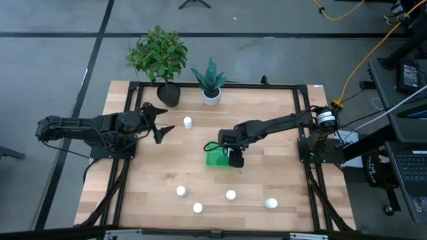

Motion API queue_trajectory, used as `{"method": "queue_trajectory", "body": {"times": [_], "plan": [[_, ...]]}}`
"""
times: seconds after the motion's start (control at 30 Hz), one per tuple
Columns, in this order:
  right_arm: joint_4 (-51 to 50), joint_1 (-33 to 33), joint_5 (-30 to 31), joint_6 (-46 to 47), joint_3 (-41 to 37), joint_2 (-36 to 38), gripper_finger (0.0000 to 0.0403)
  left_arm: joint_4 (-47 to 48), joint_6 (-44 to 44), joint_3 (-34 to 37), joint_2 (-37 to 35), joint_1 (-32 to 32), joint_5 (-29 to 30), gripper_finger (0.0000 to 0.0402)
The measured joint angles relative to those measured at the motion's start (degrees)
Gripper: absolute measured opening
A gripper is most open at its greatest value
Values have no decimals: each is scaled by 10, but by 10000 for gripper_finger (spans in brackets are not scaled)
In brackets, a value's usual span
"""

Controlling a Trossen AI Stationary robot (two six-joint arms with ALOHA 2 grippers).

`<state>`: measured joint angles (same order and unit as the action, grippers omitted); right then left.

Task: Pick and place pill bottles into a basket
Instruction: Put the white pill bottle into the green basket

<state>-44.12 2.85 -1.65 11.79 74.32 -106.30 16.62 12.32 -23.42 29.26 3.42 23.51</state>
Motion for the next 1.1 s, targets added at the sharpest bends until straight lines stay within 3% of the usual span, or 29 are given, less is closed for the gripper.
{"method": "queue_trajectory", "body": {"times": [0.4,0.63,0.8,0.97,1.1], "plan": [[-32,0,0,-1,74,1,296,-1,16,0,0,0,-24,400],[-127,0,71,-36,210,1,293,10,21,-10,2,0,-49,400],[-98,0,174,-87,294,44,277,80,29,-89,31,1,-56,400],[-13,-18,241,-123,270,140,264,195,-11,-214,109,1,-55,400],[3,-51,248,-99,174,231,260,226,-72,-267,182,10,-58,400]]}}
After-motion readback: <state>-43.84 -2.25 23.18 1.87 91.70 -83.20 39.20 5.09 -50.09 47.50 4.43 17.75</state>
